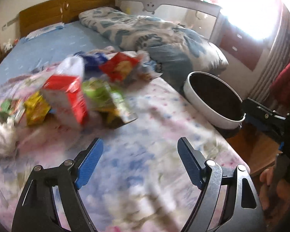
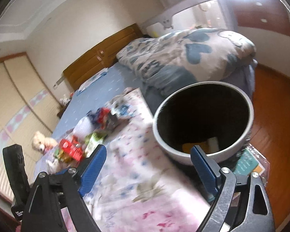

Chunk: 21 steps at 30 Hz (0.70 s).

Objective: Collect trash
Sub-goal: 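Grasp the crumpled tissue with left tool while right tool grasps the red milk carton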

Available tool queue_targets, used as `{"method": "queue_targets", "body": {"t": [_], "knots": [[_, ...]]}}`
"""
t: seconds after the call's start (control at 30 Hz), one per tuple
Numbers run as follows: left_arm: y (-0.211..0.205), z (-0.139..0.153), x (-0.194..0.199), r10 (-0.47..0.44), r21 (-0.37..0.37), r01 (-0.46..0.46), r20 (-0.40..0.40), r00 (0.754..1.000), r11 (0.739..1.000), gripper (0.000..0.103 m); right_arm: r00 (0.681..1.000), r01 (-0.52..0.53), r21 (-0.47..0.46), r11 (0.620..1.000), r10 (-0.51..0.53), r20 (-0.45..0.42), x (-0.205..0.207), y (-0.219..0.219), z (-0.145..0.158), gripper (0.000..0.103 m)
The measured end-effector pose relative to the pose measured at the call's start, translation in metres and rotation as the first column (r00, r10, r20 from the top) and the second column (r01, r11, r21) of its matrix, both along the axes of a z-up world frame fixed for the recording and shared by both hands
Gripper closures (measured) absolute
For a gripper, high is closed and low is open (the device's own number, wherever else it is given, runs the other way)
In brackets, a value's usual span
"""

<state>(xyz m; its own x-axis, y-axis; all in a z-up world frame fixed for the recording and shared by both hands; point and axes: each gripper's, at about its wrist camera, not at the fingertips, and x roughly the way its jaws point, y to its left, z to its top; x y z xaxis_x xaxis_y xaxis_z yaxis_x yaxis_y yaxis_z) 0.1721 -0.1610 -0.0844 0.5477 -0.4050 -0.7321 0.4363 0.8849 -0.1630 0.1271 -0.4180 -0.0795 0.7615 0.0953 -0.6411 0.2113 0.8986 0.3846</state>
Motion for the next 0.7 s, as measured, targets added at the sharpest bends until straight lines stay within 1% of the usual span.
{"method": "queue_targets", "body": {"t": [0.1,0.27,0.37,0.5,0.6,0.7], "knots": [[0.028,-0.004,-0.002,0.058,-0.026,-0.058,-0.009,0.998,0.998,0.021,0.999,-0.042,-0.009,0.999,0.042,-0.006,0.002,0.021,-0.006,0.013],[0.064,-0.01,0.0,0.148,-0.003,-0.148,-0.001,0.989,0.989,0.021,0.995,-0.099,-0.015,0.995,0.099,-0.022,0.01,0.047,-0.016,0.013],[0.088,-0.017,0.003,0.203,-0.003,-0.203,-0.024,0.979,0.979,0.021,0.991,-0.133,-0.01,0.991,0.133,-0.035,0.017,0.062,-0.024,0.013],[0.113,-0.021,0.002,0.258,0.016,-0.257,-0.016,0.966,0.966,0.021,0.981,-0.188,-0.01,0.982,0.187,-0.056,0.029,0.084,-0.033,0.013],[0.13,-0.021,0.001,0.29,0.02,-0.29,-0.009,0.957,0.957,0.021,0.974,-0.223,-0.016,0.975,0.222,-0.054,0.033,0.099,-0.034,0.013],[0.147,-0.021,0.001,0.314,0.023,-0.314,-0.001,0.949,0.949,0.021,0.959,-0.282,-0.032,0.959,0.28,-0.05,0.042,0.124,-0.035,0.014]]}}
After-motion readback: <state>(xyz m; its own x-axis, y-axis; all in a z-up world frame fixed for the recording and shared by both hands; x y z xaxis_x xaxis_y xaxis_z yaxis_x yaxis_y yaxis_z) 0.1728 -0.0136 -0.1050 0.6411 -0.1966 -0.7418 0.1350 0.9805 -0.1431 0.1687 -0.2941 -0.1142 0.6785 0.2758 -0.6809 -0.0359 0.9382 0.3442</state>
